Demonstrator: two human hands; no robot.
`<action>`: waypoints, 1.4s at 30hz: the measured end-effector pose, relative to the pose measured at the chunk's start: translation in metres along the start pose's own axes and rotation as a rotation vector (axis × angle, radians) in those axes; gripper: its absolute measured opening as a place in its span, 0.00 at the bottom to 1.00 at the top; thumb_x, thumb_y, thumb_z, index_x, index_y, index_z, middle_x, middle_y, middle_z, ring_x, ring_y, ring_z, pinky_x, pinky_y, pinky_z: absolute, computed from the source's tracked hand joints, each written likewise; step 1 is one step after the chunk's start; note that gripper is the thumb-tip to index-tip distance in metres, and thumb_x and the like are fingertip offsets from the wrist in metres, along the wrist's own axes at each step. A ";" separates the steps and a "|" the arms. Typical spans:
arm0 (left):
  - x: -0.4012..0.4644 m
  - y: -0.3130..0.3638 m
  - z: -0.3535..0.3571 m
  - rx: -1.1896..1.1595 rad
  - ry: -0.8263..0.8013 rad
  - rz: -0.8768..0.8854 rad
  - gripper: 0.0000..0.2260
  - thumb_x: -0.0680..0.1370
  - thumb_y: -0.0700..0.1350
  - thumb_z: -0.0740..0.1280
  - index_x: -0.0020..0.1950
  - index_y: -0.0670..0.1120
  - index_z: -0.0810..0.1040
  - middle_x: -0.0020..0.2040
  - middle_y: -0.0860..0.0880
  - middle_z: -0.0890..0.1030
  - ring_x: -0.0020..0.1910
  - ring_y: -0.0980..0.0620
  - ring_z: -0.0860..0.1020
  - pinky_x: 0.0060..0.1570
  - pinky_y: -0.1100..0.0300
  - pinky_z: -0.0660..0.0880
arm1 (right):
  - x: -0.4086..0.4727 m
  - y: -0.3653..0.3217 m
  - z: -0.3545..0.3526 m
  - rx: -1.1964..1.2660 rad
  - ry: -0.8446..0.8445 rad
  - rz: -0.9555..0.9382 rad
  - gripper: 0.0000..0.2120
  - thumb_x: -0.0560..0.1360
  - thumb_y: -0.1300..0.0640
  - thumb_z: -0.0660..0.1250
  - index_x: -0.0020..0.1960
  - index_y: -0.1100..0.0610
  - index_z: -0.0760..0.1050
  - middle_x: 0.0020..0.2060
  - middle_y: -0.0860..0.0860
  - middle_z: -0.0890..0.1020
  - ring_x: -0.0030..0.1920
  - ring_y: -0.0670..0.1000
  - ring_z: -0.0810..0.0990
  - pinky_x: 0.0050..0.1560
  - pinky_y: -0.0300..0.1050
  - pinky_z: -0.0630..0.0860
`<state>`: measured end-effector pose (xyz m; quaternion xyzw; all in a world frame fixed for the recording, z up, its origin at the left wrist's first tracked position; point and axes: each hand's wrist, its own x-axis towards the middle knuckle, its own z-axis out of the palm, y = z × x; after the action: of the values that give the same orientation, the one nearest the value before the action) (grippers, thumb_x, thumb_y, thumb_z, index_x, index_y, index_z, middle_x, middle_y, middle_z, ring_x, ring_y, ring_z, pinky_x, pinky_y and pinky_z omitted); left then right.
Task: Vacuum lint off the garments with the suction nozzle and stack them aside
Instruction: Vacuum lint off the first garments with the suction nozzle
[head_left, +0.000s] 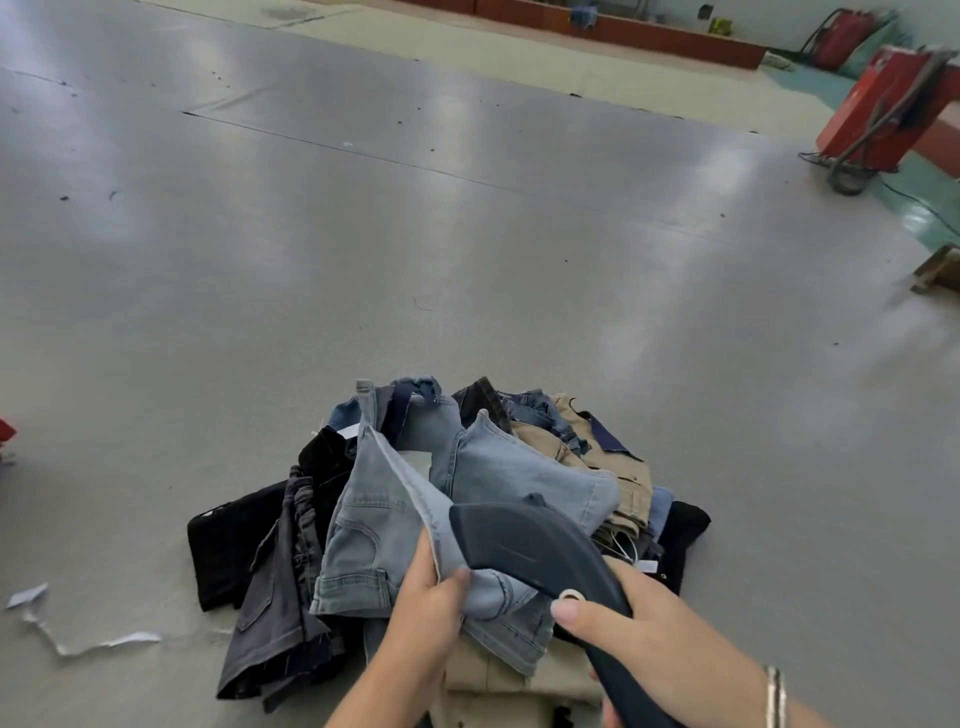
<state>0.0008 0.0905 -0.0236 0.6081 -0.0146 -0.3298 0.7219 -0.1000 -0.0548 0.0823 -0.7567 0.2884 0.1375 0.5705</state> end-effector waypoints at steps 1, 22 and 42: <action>-0.002 0.001 0.000 -0.003 -0.044 0.032 0.21 0.77 0.32 0.63 0.67 0.50 0.73 0.59 0.51 0.82 0.60 0.51 0.79 0.61 0.52 0.73 | 0.002 -0.003 0.002 0.009 -0.039 0.019 0.12 0.72 0.43 0.69 0.54 0.40 0.72 0.40 0.44 0.82 0.32 0.41 0.81 0.35 0.36 0.74; -0.006 0.003 0.010 0.024 -0.023 0.044 0.27 0.76 0.22 0.52 0.58 0.49 0.76 0.51 0.56 0.84 0.57 0.58 0.78 0.53 0.68 0.75 | 0.048 -0.033 -0.015 0.139 -0.005 0.037 0.18 0.75 0.49 0.68 0.57 0.61 0.70 0.29 0.57 0.78 0.23 0.54 0.77 0.25 0.43 0.76; -0.007 0.005 0.009 -0.221 -0.042 -0.210 0.22 0.77 0.26 0.58 0.69 0.40 0.70 0.57 0.40 0.79 0.60 0.38 0.76 0.64 0.47 0.70 | 0.045 -0.033 -0.012 0.106 -0.173 0.105 0.15 0.75 0.49 0.68 0.49 0.60 0.70 0.26 0.54 0.78 0.22 0.53 0.78 0.22 0.41 0.75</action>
<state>-0.0062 0.0861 -0.0147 0.5160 0.0705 -0.4159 0.7455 -0.0459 -0.0728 0.0881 -0.6947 0.2841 0.2167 0.6243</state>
